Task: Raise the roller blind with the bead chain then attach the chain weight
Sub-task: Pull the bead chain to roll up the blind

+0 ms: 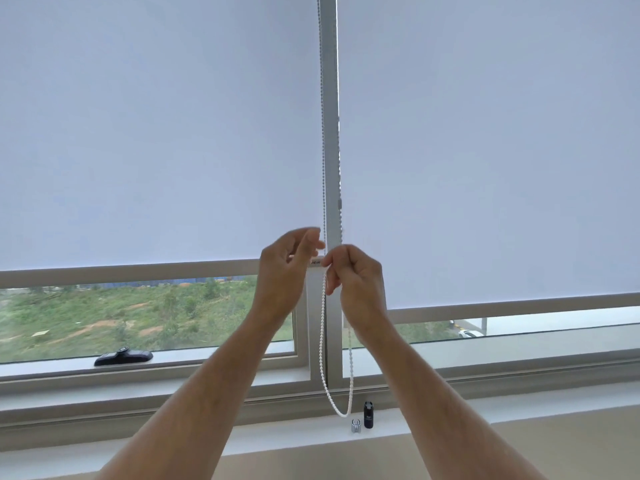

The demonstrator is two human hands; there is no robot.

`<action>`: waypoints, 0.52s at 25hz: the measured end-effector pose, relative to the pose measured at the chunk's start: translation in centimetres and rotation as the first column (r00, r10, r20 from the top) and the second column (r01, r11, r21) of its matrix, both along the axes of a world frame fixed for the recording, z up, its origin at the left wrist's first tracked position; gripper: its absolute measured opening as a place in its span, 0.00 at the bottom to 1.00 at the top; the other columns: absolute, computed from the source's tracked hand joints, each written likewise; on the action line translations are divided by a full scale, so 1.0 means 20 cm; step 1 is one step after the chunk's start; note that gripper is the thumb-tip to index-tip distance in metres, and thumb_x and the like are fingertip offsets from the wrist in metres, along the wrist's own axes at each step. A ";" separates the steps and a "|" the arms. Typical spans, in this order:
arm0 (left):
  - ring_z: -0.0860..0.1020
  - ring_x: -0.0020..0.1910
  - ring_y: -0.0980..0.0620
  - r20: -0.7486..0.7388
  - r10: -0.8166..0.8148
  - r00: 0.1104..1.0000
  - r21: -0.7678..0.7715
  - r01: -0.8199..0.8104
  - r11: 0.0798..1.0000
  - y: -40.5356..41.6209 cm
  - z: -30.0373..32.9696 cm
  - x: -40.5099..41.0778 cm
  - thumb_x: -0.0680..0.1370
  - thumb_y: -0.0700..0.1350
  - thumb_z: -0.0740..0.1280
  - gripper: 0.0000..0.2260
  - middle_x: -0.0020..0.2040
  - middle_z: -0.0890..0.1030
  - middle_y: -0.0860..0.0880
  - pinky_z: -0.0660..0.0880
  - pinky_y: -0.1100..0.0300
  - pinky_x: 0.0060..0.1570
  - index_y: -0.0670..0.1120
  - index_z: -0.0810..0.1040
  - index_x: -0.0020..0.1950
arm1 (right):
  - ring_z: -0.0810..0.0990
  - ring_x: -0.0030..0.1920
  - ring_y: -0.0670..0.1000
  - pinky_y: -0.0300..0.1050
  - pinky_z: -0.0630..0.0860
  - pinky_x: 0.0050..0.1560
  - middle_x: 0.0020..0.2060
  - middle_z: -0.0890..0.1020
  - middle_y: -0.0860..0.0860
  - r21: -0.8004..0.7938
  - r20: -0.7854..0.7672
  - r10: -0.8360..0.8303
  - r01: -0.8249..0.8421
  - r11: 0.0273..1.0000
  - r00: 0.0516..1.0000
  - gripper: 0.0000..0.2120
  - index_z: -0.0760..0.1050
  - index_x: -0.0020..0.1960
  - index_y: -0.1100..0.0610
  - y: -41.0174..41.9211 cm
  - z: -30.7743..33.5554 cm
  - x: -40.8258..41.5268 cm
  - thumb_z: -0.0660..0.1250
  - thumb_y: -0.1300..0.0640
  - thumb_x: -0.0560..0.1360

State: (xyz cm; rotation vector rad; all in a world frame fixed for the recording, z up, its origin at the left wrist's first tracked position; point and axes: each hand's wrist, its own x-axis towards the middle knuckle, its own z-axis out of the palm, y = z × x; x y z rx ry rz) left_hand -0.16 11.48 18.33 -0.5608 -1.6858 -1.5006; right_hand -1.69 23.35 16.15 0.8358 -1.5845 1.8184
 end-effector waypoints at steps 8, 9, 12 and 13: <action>0.78 0.32 0.56 0.082 -0.071 0.994 -0.064 0.077 0.995 0.09 0.21 0.03 0.78 0.46 0.69 0.09 0.32 0.84 0.52 0.77 0.60 0.38 0.44 0.85 0.42 | 0.74 0.28 0.48 0.38 0.73 0.42 0.24 0.76 0.49 0.019 0.048 0.105 -0.106 0.994 0.993 0.15 0.79 0.37 0.53 -0.02 -0.24 0.03 0.59 0.59 0.80; 0.77 0.31 0.56 0.081 -0.065 0.995 -0.062 0.070 0.996 0.09 0.18 0.03 0.78 0.46 0.69 0.09 0.31 0.83 0.52 0.76 0.62 0.36 0.45 0.84 0.41 | 0.75 0.29 0.48 0.39 0.74 0.45 0.24 0.78 0.49 0.025 0.060 0.132 -0.134 0.991 0.989 0.15 0.79 0.37 0.53 -0.01 -0.25 0.03 0.60 0.57 0.79; 0.76 0.31 0.54 0.072 -0.081 0.994 -0.035 0.084 0.996 0.07 0.13 0.02 0.78 0.45 0.69 0.09 0.31 0.82 0.51 0.75 0.65 0.35 0.45 0.84 0.40 | 0.81 0.33 0.51 0.47 0.75 0.56 0.28 0.82 0.53 0.035 0.071 0.190 -0.193 0.981 0.979 0.14 0.83 0.38 0.54 0.04 -0.26 0.02 0.64 0.51 0.77; 0.76 0.31 0.54 0.069 -0.088 0.994 -0.030 0.090 0.995 0.07 0.12 0.02 0.78 0.45 0.69 0.09 0.30 0.81 0.51 0.75 0.65 0.35 0.45 0.84 0.40 | 0.82 0.35 0.52 0.50 0.75 0.57 0.30 0.84 0.55 0.013 0.063 0.202 -0.204 0.979 0.977 0.15 0.83 0.38 0.56 0.05 -0.26 0.01 0.65 0.49 0.76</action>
